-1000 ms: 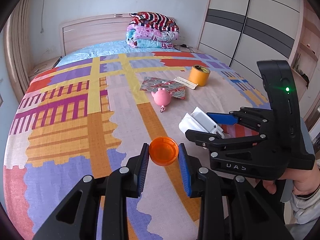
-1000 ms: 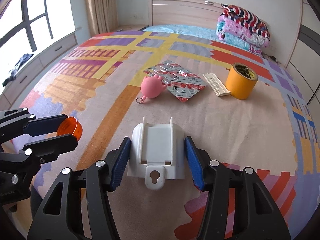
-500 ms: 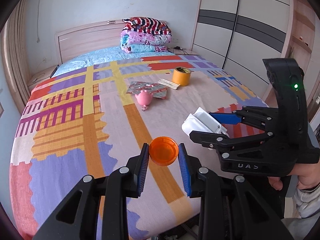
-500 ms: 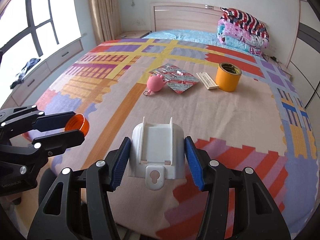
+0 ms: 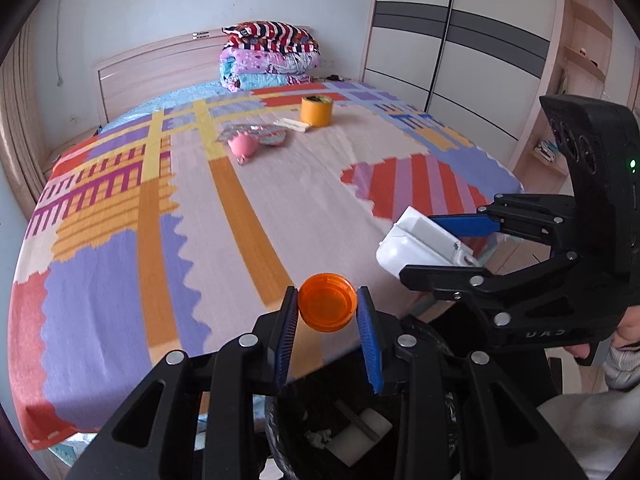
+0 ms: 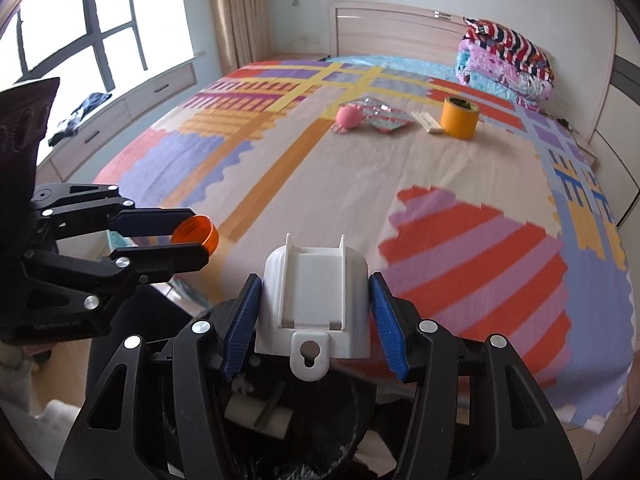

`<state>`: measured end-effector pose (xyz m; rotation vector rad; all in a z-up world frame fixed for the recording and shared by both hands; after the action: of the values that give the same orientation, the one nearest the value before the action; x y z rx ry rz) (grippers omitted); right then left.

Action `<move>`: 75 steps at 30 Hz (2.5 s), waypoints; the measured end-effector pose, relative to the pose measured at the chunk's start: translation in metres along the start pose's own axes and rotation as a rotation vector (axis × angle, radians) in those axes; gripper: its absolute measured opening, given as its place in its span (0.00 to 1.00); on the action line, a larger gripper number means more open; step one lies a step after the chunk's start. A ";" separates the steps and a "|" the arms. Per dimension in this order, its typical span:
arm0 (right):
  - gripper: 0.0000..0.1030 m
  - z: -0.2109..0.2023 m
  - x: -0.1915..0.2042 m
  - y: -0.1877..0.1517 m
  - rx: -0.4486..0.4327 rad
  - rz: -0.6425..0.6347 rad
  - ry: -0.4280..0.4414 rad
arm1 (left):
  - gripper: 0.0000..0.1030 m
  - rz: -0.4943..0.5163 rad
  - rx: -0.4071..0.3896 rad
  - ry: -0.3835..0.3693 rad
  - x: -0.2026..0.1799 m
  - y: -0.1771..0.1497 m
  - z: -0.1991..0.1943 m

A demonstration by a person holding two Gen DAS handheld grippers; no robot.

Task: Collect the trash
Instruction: 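Carry the orange cap and white holder over the bin and open both tools, then raise both open tools from the bin back toward the bed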

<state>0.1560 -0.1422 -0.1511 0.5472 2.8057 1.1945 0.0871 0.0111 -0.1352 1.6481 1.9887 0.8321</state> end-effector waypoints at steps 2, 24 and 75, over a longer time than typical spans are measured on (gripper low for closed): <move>0.53 -0.004 0.002 -0.010 0.006 0.007 0.013 | 0.28 0.005 0.016 -0.007 -0.003 -0.010 0.000; 0.53 0.032 0.008 -0.095 0.159 0.053 0.143 | 0.28 0.051 0.322 -0.080 -0.046 -0.126 0.069; 0.53 0.093 0.017 -0.138 0.392 0.091 0.174 | 0.50 0.088 0.406 -0.109 -0.057 -0.156 0.083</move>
<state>0.1144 -0.1604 -0.3124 0.6215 3.2191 0.7322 0.0409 -0.0477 -0.3053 1.9657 2.1196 0.3681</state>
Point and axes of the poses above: each gripper's, at about its wrist camera, not at the fingertips, and z roughly the way its jaws point, x to its left, y to its top, the point moved 5 cm from there along z, roughly the way its jaws point, and after that the axes turned 11 degrees about y, right-handed, at the moved point
